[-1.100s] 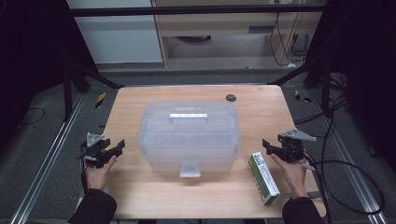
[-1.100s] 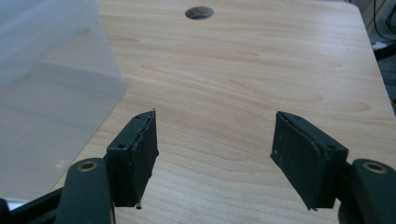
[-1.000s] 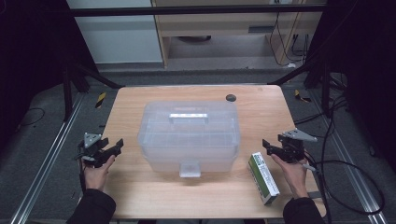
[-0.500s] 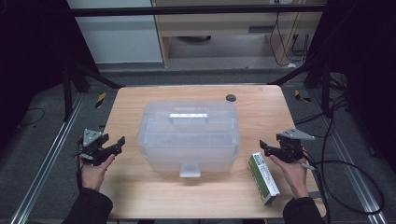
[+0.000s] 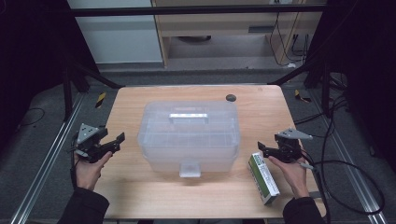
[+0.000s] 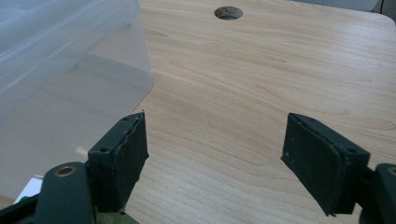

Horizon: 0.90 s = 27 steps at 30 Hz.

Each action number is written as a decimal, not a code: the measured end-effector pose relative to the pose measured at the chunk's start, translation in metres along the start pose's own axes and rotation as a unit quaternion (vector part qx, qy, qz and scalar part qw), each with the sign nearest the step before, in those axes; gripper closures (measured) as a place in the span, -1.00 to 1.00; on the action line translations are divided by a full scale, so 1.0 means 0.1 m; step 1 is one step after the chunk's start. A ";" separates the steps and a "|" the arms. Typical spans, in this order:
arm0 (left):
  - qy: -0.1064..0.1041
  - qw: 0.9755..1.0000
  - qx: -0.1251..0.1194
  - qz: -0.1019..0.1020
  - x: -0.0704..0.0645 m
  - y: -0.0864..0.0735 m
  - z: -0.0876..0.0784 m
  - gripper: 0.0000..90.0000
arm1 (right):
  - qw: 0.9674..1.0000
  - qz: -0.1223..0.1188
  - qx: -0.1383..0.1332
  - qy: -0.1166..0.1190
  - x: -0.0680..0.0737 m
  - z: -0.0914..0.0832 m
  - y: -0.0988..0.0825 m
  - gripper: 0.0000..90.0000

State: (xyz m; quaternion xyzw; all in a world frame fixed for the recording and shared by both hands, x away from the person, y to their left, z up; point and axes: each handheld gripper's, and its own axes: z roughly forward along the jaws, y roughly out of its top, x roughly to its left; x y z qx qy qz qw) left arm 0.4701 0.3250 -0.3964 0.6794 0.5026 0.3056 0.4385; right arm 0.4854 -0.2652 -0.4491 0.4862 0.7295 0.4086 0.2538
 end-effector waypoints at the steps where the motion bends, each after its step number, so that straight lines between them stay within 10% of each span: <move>1: 0.002 1.000 0.001 0.004 0.00 0.02 -0.01 -0.40 | 1.000 0.000 0.002 -0.001 0.00 0.00 0.00 -0.51; 27: -0.055 0.996 -0.013 0.071 -0.14 0.57 -0.14 -0.44 | 1.000 -0.007 0.011 -0.009 -0.01 0.02 -0.03 -0.55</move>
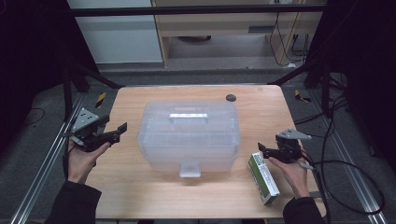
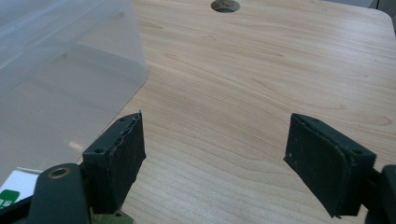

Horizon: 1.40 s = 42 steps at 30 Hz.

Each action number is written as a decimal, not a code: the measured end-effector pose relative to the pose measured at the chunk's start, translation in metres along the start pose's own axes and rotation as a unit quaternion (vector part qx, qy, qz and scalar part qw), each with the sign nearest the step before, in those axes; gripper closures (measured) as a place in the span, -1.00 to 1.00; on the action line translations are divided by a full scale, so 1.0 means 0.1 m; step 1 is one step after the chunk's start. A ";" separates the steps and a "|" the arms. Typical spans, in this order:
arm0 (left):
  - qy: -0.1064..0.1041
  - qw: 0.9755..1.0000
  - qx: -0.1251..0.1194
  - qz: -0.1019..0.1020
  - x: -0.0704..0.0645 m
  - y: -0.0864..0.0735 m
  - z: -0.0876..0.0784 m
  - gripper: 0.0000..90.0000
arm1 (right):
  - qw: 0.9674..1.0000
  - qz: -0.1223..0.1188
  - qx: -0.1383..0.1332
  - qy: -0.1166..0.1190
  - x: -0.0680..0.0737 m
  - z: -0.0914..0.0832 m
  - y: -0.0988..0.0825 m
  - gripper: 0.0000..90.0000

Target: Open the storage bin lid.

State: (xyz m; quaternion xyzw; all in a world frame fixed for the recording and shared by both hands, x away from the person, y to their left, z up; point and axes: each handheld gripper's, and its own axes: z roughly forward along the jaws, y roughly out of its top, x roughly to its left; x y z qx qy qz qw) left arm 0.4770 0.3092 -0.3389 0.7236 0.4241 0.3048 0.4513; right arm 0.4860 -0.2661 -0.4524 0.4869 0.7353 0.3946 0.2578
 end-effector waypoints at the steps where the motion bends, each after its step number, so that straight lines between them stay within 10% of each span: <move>1: 0.000 1.000 0.000 0.000 0.00 0.00 0.00 -0.44 | 1.000 0.000 0.000 0.000 0.00 0.00 0.00 -0.55; 27: -0.026 0.998 0.002 0.053 -0.25 0.49 0.24 -0.36 | 1.000 -0.010 0.010 -0.011 -0.05 0.01 -0.03 -0.56; 42: -0.067 0.989 0.028 0.126 -0.44 0.67 0.32 -0.36 | 1.000 -0.009 0.011 -0.012 -0.05 0.01 -0.02 -0.56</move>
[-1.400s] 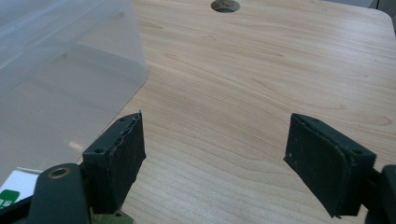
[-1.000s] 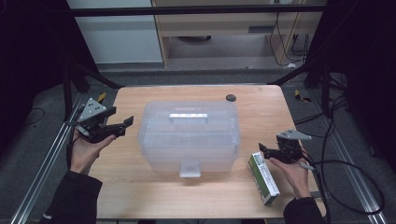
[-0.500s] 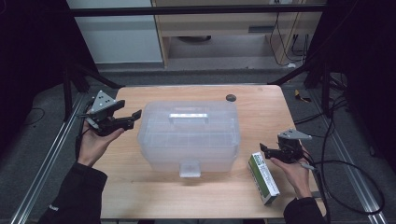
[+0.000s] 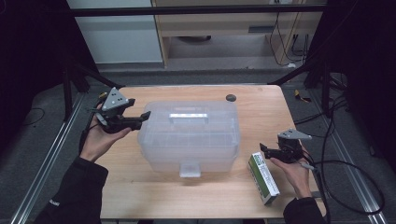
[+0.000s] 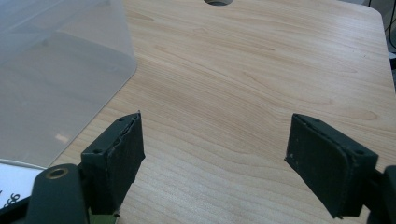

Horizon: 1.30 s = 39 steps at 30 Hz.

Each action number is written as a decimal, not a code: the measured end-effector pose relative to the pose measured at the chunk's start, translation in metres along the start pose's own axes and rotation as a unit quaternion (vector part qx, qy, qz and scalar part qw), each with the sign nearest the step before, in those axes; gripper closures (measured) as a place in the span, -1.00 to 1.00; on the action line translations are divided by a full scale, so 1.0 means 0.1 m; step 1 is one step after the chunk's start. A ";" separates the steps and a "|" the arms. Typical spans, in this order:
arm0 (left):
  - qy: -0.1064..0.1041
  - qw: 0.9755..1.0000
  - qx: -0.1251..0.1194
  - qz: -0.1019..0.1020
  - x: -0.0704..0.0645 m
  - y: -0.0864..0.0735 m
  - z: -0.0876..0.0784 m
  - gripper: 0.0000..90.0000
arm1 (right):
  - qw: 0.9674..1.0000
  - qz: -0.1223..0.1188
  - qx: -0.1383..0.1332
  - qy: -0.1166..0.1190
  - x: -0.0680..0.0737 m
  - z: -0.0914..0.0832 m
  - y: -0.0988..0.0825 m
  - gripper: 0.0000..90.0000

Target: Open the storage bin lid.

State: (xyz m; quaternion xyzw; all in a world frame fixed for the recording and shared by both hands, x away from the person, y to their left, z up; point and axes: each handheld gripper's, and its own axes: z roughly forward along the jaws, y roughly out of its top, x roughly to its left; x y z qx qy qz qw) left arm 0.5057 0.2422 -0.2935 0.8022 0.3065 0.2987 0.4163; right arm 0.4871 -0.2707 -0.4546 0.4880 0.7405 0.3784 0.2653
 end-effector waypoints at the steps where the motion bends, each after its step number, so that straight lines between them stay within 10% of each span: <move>1: 0.001 1.000 0.007 -0.001 -0.01 0.01 -0.01 -0.36 | 1.000 0.000 0.000 0.001 0.00 0.00 0.00 -0.56; 17: -0.032 0.997 0.035 0.057 -0.13 0.15 0.02 -0.33 | 1.000 0.001 0.006 0.002 -0.01 0.00 -0.01 -0.53; 39: -0.094 0.983 0.048 0.150 -0.32 0.29 0.16 -0.26 | 1.000 -0.008 0.015 0.002 -0.02 0.02 -0.02 -0.50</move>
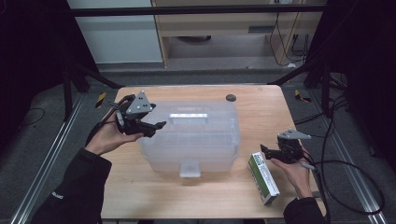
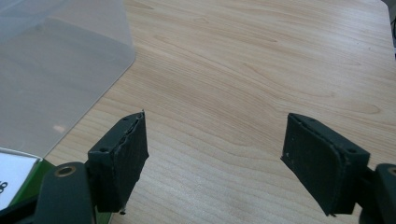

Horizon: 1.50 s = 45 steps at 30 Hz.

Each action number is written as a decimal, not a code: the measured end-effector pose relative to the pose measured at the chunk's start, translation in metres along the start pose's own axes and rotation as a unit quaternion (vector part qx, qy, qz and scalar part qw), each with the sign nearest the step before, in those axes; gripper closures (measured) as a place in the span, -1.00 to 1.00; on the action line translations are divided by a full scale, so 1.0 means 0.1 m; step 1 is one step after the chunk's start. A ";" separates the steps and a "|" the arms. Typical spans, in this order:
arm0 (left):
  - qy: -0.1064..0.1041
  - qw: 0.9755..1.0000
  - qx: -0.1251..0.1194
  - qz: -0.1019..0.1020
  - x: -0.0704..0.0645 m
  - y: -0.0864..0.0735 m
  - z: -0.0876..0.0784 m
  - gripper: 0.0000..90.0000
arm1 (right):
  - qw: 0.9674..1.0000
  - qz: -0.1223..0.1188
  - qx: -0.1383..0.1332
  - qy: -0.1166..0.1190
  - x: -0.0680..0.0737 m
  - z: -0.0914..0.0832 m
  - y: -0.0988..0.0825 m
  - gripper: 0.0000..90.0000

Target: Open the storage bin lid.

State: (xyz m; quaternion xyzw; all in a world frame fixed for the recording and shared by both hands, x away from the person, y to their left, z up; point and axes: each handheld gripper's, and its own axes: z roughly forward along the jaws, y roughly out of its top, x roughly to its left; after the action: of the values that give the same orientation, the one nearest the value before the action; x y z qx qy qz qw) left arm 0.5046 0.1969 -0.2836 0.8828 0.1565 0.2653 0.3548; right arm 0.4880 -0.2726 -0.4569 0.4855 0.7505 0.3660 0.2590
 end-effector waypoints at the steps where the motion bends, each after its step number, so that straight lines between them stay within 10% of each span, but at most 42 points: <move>1: -0.004 1.000 0.007 -0.003 -0.03 0.01 0.01 -0.26 | 1.000 0.000 0.000 0.000 0.00 0.00 0.00 -0.50; 45: -0.018 0.994 0.040 0.097 -0.16 0.25 0.36 -0.04 | 1.000 -0.005 0.015 0.006 0.01 0.02 -0.01 -0.40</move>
State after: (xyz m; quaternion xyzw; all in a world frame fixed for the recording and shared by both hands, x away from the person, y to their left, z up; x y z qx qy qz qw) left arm 0.5150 0.1528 -0.2937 0.9118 0.0740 0.2757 0.2951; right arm 0.4884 -0.2717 -0.4587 0.4831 0.7599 0.3564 0.2492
